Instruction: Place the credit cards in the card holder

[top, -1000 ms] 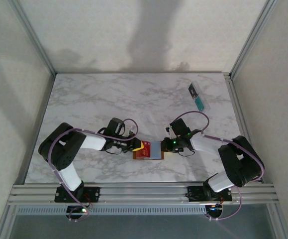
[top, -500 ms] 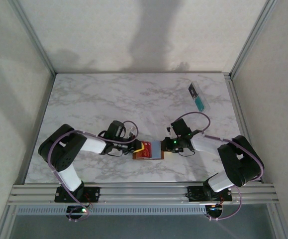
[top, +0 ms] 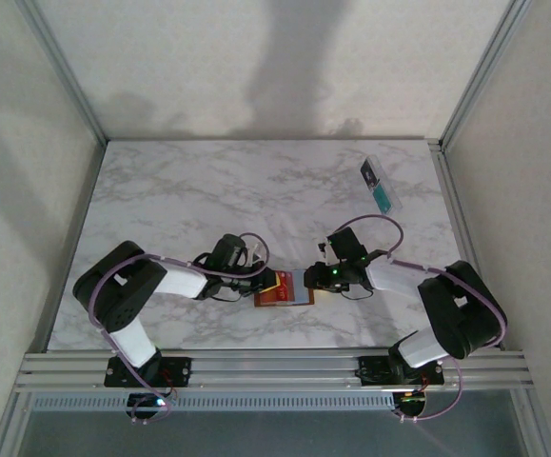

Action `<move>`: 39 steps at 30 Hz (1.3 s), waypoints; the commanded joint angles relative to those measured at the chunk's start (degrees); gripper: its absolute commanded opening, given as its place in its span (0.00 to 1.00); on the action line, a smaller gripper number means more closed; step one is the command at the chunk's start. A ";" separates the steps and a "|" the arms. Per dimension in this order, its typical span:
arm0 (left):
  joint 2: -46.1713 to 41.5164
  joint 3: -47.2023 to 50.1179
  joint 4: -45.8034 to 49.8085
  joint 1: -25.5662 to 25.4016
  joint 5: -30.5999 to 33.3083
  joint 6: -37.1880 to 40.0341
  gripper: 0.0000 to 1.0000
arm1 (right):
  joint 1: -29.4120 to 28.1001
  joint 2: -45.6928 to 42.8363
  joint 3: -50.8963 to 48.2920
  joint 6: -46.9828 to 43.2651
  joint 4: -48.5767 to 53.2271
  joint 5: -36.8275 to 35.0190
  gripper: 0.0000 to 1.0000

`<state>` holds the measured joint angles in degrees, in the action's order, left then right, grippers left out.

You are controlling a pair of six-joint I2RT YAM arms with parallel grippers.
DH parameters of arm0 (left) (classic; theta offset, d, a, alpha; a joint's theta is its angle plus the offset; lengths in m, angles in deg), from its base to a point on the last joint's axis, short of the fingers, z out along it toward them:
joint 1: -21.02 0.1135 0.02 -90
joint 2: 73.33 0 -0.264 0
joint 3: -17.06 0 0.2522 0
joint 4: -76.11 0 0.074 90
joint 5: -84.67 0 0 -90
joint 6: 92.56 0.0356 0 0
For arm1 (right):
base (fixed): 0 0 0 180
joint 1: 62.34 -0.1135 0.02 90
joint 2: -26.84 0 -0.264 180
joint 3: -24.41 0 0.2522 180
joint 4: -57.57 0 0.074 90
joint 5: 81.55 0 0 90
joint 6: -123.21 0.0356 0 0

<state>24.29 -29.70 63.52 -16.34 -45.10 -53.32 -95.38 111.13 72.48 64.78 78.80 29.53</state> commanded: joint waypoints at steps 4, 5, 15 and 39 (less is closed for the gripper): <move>-5.07 -2.49 13.83 -0.47 10.21 3.06 0.33 | -3.30 -2.25 -0.33 -2.37 3.57 -5.36 0.54; -6.17 -3.58 17.79 -0.52 12.16 4.25 0.38 | -4.19 -2.99 0.01 -2.64 4.56 -7.55 0.58; -19.08 -4.78 33.28 0.39 23.54 7.33 0.55 | -14.89 -4.75 8.57 2.94 14.50 -26.52 0.80; -14.32 -1.59 30.42 6.78 15.50 11.26 0.48 | -26.54 15.75 22.57 12.16 21.94 -41.27 0.99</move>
<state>11.55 -32.14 92.96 -9.87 -28.75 -42.85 -121.50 127.02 95.60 76.06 95.17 -7.93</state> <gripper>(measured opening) 0.479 0.989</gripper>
